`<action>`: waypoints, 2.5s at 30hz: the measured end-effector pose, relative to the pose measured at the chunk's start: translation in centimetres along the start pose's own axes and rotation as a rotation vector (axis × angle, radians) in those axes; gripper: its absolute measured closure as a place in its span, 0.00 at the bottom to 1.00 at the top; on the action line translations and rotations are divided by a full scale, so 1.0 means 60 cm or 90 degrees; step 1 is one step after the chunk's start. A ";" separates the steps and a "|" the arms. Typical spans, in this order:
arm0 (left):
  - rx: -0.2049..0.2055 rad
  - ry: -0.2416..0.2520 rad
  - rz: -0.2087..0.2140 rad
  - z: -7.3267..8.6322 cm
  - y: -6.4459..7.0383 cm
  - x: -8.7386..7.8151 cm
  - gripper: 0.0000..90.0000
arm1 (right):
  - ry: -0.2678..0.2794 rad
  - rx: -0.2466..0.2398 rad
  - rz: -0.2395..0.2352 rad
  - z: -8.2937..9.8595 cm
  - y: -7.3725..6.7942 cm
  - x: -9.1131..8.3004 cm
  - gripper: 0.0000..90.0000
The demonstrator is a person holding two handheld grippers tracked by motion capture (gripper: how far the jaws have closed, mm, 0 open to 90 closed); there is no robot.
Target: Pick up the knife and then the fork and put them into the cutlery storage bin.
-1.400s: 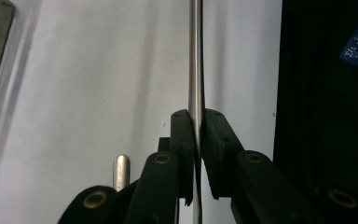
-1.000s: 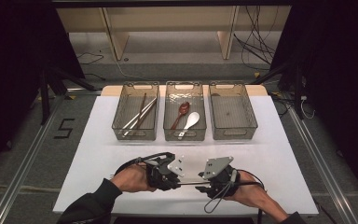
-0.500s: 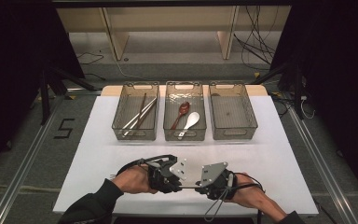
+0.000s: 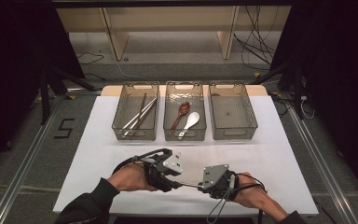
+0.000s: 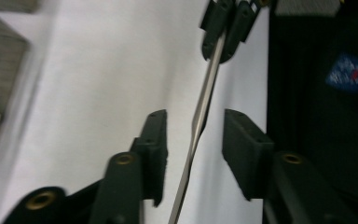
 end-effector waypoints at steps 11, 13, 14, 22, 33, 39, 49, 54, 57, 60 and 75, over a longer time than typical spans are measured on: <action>-0.084 0.094 -0.060 0.012 -0.026 -0.054 0.35 | -0.037 0.096 0.094 0.041 0.079 -0.018 0.94; -0.099 0.094 -0.071 0.022 -0.032 -0.058 0.32 | -0.032 0.115 0.107 0.048 0.093 -0.022 0.94; -0.104 0.092 -0.079 0.028 -0.036 -0.060 0.30 | -0.030 0.123 0.115 0.051 0.100 -0.025 0.94; -0.160 0.123 -0.121 0.082 -0.064 -0.073 0.23 | -0.017 0.190 0.160 0.063 0.146 -0.054 0.94; -0.208 0.152 -0.150 0.124 -0.080 -0.081 0.19 | -0.021 0.272 0.225 0.086 0.228 -0.068 0.94; -0.221 0.156 -0.165 0.139 -0.086 -0.082 0.19 | -0.037 0.328 0.264 0.100 0.284 -0.064 0.94; -0.228 0.159 -0.168 0.147 -0.084 -0.080 0.18 | -0.077 0.395 0.301 0.124 0.347 -0.042 0.94; -0.234 0.170 -0.172 0.147 -0.084 -0.084 0.18 | -0.099 0.407 0.309 0.126 0.364 -0.031 0.94; -0.238 0.172 -0.173 0.149 -0.083 -0.084 0.18 | -0.108 0.416 0.312 0.124 0.372 -0.024 0.94; -0.241 0.167 -0.174 0.152 -0.082 -0.082 0.18 | -0.120 0.423 0.315 0.121 0.379 -0.016 0.94; -0.249 0.155 -0.175 0.158 -0.081 -0.081 0.18 | -0.177 0.459 0.321 0.134 0.406 0.019 0.94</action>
Point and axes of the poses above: each handheld gripper's, and its own axes: x roughly forward along the jaws, z roughly out of its underside, y roughly to its right, the point moved 9 cm from there along x, roughly forward along the jaws, and after that the axes turned 15 degrees about z, right-handed, at the moved point
